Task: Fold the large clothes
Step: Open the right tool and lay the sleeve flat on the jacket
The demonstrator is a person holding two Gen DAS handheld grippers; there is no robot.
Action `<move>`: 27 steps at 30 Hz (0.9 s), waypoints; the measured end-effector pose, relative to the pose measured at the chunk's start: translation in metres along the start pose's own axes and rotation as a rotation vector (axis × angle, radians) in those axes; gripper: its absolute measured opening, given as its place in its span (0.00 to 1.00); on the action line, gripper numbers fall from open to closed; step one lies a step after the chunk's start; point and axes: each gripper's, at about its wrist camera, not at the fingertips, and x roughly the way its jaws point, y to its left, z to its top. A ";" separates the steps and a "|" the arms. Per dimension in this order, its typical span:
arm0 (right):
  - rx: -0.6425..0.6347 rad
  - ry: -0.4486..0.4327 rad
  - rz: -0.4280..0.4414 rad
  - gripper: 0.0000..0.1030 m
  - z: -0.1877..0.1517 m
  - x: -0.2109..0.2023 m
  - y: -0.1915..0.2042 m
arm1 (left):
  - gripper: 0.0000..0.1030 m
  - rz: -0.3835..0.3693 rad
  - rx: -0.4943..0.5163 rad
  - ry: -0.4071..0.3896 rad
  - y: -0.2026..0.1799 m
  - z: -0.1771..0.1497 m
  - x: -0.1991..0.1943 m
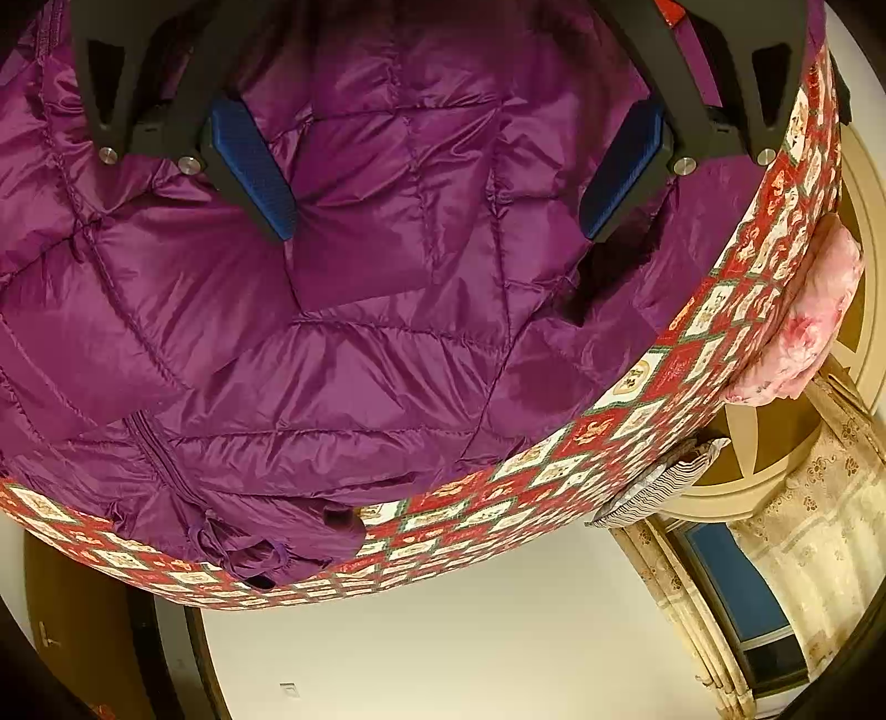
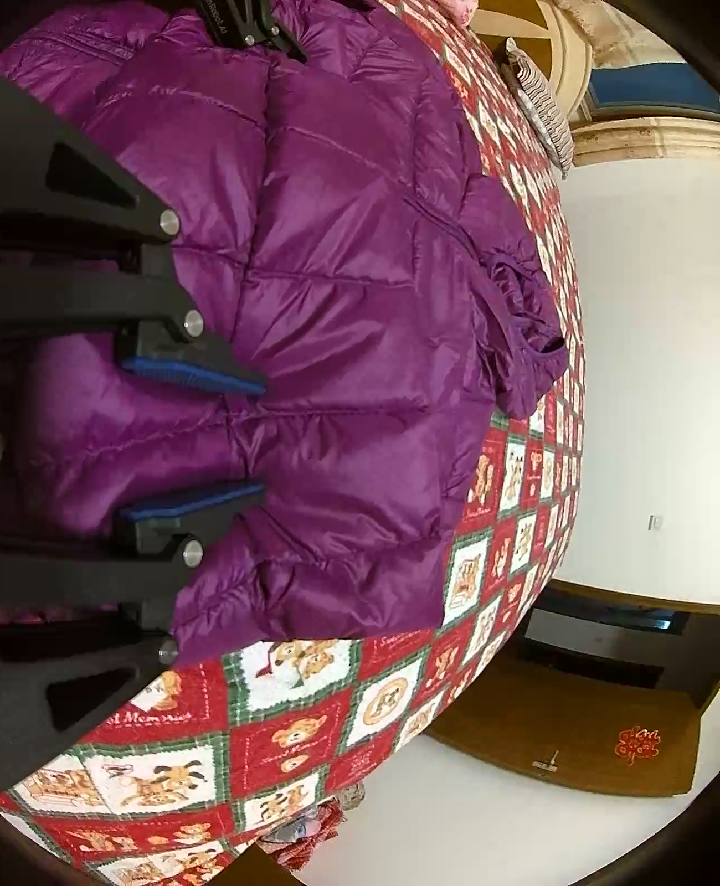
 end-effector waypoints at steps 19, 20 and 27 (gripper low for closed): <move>-0.019 0.009 -0.021 0.36 0.000 0.001 0.004 | 0.99 0.000 -0.002 0.001 -0.001 -0.001 0.000; -0.017 0.015 -0.014 0.36 0.002 0.000 0.003 | 0.99 -0.001 -0.003 0.001 0.000 -0.001 0.000; 0.031 -0.056 0.037 0.51 0.013 -0.046 0.019 | 0.99 -0.003 -0.007 0.001 0.001 0.000 0.000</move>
